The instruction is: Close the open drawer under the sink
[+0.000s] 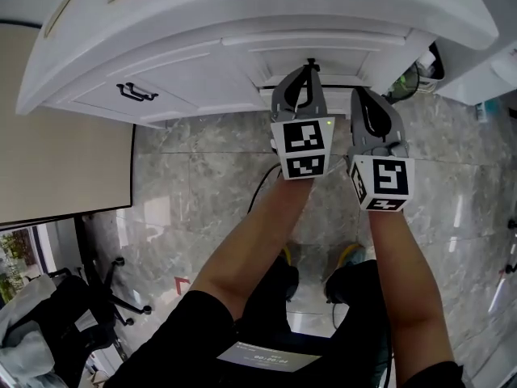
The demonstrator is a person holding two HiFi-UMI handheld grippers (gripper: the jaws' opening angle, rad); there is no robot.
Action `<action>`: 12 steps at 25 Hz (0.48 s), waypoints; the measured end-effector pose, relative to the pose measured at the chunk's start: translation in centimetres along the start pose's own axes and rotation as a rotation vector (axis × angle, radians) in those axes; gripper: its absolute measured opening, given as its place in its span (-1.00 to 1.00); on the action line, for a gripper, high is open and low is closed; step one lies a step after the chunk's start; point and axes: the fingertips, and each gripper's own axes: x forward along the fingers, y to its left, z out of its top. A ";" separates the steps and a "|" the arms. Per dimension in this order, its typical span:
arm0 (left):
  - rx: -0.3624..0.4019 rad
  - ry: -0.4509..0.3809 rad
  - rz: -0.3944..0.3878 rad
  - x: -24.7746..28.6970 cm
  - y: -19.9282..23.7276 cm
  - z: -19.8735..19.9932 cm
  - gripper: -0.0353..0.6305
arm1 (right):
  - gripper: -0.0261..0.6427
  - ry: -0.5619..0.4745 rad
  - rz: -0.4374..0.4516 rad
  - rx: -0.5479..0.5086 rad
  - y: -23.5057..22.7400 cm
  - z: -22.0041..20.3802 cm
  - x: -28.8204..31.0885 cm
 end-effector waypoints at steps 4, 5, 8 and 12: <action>0.044 -0.021 0.014 0.0 -0.2 -0.2 -0.87 | -0.85 -0.002 0.000 -0.004 -0.2 0.1 0.6; 0.044 -0.015 0.007 -0.1 -0.2 -0.3 -0.87 | -0.85 -0.002 0.002 -0.004 -0.2 0.3 0.6; -0.002 -0.009 0.001 -0.9 0.3 0.9 -0.87 | -0.85 0.009 0.005 -0.004 -0.1 1.3 0.2; 0.052 -0.057 0.003 -3.9 0.4 5.9 -0.87 | -0.85 0.044 -0.003 -0.008 0.4 4.1 -1.9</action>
